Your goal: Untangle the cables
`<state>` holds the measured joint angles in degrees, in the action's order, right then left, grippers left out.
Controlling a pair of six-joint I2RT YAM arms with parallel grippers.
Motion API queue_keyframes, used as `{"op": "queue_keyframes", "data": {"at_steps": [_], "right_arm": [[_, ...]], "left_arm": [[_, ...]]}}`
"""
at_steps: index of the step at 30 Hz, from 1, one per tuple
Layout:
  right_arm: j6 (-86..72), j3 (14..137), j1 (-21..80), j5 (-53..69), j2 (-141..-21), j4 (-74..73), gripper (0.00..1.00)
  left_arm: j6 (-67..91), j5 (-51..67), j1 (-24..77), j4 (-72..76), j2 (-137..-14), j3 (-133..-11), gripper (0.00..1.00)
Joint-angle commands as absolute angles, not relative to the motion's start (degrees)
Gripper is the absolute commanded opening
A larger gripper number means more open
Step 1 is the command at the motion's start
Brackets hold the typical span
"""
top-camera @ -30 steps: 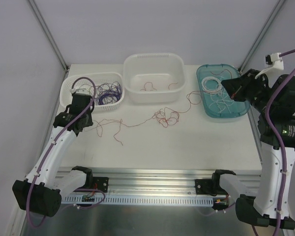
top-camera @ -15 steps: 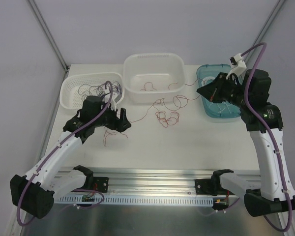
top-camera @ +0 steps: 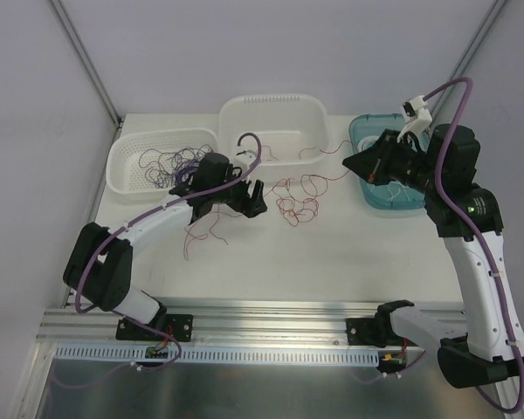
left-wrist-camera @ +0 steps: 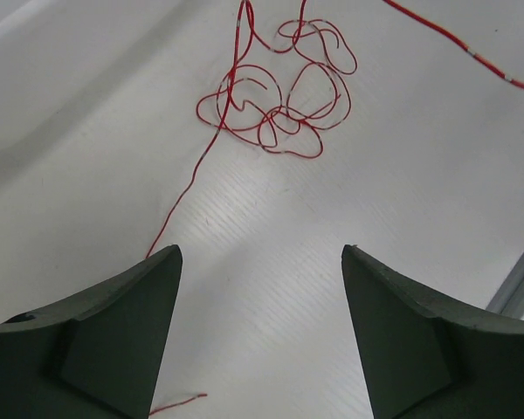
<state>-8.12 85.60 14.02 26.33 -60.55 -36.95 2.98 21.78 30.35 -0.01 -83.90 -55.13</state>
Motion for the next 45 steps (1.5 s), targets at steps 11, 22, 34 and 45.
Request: {"op": "queue_keyframes", "data": {"at_steps": [11,22,34,45], "right_arm": [[-9.1,88.3,15.3,31.8,-55.5,-32.8,0.01],[-9.1,86.7,15.3,32.8,-51.8,-34.5,0.01],[-5.9,91.1,15.2,34.4,-48.9,-42.7,0.01],[-0.3,101.5,15.2,29.2,-46.3,-52.5,0.01]], "left_arm": [[0.5,18.3,33.4,18.5,-95.6,-59.8,0.66],[3.8,22.8,33.8,21.9,-102.3,-63.2,0.41],[12.4,9.7,33.8,19.0,-103.4,-63.0,0.00],[24.8,-2.1,30.2,8.4,-102.4,-58.6,0.00]]}}
